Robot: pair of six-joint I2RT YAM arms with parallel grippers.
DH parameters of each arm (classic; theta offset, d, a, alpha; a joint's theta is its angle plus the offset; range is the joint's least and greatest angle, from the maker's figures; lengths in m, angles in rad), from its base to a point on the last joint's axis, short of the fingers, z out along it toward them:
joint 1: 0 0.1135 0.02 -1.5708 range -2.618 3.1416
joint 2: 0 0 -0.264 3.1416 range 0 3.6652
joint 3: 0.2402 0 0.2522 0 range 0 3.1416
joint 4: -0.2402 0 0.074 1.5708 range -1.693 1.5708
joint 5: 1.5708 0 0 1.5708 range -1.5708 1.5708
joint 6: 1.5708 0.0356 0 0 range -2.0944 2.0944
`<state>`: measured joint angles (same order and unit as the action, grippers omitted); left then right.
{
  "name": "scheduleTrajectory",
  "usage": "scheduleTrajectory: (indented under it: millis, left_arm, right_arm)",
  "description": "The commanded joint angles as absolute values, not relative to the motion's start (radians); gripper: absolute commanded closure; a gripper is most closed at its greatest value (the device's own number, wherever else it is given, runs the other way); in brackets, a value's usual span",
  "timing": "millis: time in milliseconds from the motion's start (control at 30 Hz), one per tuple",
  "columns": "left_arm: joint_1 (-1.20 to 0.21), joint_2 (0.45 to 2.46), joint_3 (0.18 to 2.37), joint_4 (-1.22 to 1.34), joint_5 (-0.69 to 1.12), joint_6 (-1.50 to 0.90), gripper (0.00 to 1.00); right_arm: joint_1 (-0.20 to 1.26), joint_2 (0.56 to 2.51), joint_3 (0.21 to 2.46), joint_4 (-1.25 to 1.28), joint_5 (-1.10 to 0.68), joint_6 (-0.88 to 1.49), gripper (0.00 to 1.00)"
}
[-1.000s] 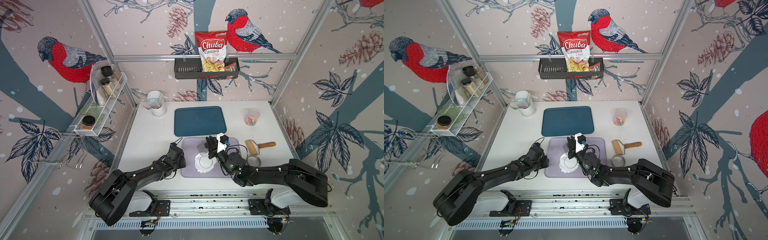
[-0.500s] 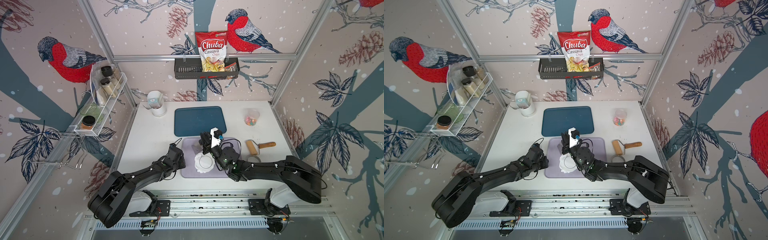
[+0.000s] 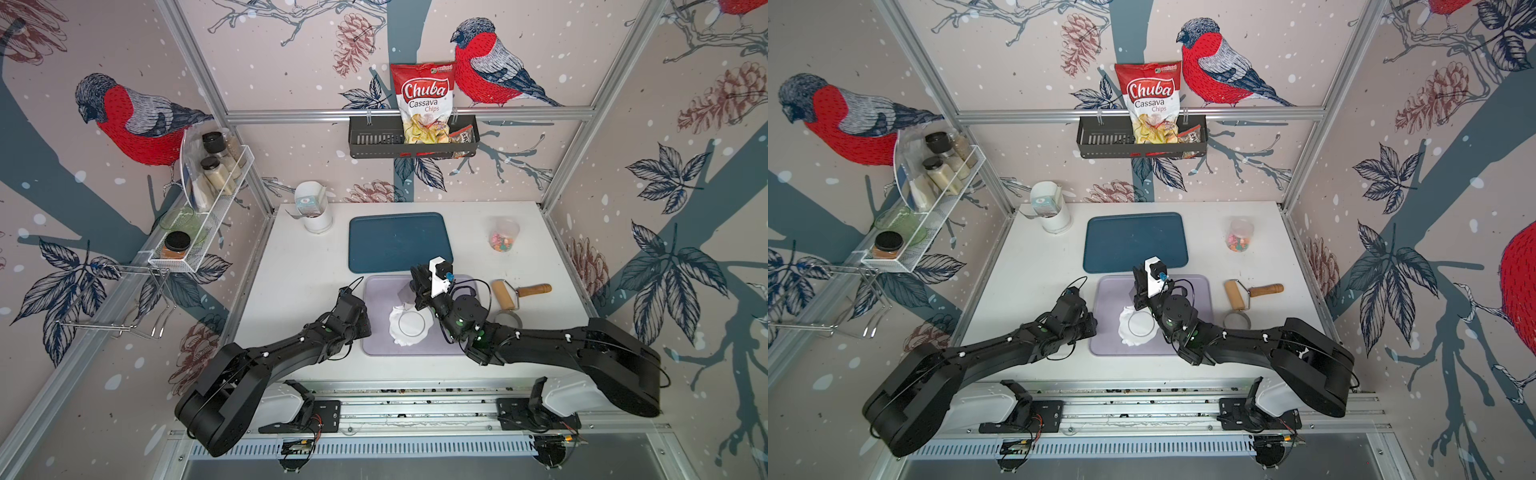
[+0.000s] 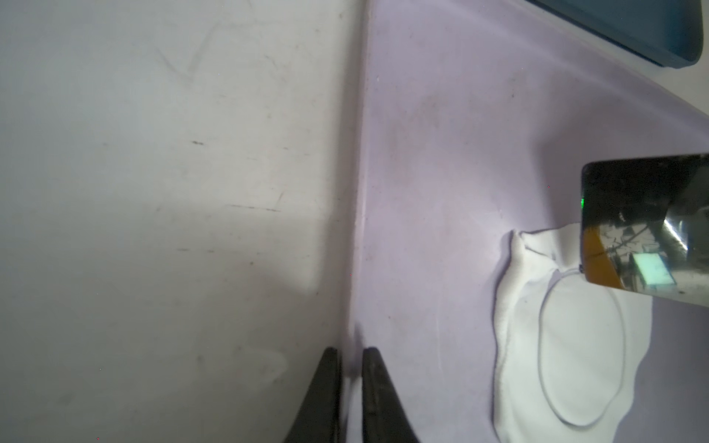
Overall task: Roll out the dumpling wrappers from the dough
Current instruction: Remove the dumpling wrapper from the work surface.
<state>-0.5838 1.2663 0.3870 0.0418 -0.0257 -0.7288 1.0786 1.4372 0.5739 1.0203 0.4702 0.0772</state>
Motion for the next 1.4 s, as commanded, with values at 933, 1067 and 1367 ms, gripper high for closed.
scheduleTrajectory:
  millis: [933, 1067, 1367]
  left_arm:
    - [-0.581, 1.257, 0.376, 0.026, -0.007, -0.743, 0.85]
    - [-0.581, 1.252, 0.375, 0.022, -0.013, -0.746, 0.86]
    - [-0.581, 1.202, 0.369, -0.021, -0.063, -0.753, 0.85]
  right_arm:
    - [1.144, 1.515, 0.493, 1.132, 0.48, 0.192, 1.0]
    - [1.154, 1.56, 0.536, 1.17, 0.471, 0.19, 1.0]
    - [1.145, 1.598, 0.647, 1.227, 0.445, 0.164, 1.0]
